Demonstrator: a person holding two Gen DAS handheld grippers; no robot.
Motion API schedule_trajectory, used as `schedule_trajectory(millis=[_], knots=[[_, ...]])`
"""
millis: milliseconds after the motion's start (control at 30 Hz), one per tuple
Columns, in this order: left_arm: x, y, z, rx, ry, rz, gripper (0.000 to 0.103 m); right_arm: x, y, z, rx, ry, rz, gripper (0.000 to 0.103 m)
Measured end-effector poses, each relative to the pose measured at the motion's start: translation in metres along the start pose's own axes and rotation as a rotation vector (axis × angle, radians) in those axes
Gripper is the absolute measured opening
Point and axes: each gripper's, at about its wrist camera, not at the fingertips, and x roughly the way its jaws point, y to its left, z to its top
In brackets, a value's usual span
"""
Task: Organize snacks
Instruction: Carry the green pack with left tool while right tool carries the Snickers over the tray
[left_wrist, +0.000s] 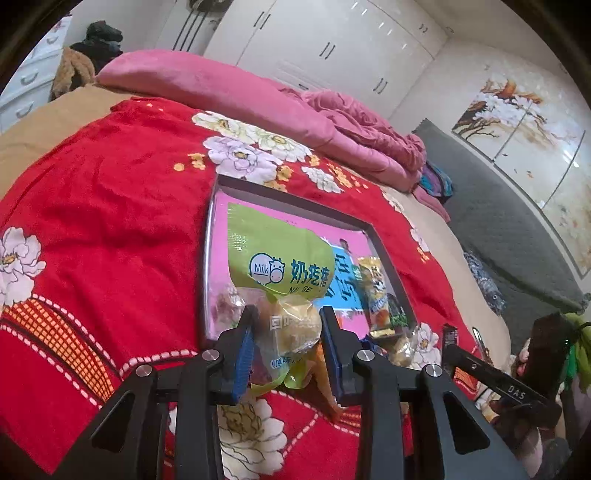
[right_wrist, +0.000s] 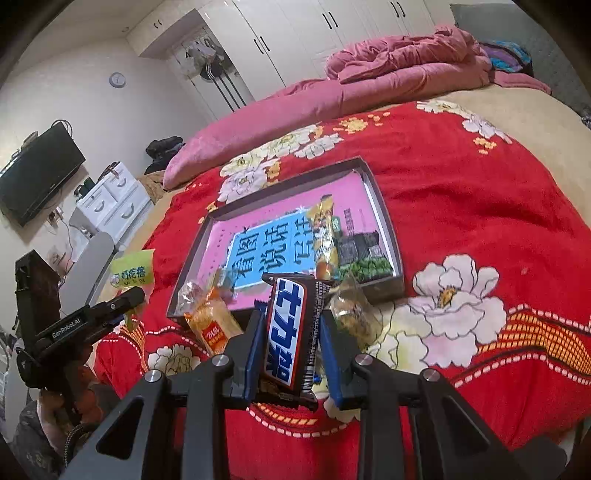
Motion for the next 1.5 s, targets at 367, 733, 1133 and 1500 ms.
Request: schedule_trajectory(millis=[367,733,1133,1500], knots=[[0.015,-0.004,0.012,0.035,-0.041,-0.008,0.035,0.009,0.008,0.019,-0.012,-0.027,0.015,0.030],[0.044,-0.006,0.015,0.052,-0.015,0.000,0.035,0.022,0.018,0.034,-0.033,-0.042,0.017,0.030],[0.062,-0.013,0.010,0.102,0.010,0.019,0.035,0.036,0.019,0.047,-0.020,-0.050,0.020,0.030],[0.076,-0.013,0.008,0.101,0.042,0.009,0.035,0.052,0.019,0.054,-0.019,-0.046,-0.001,0.030]])
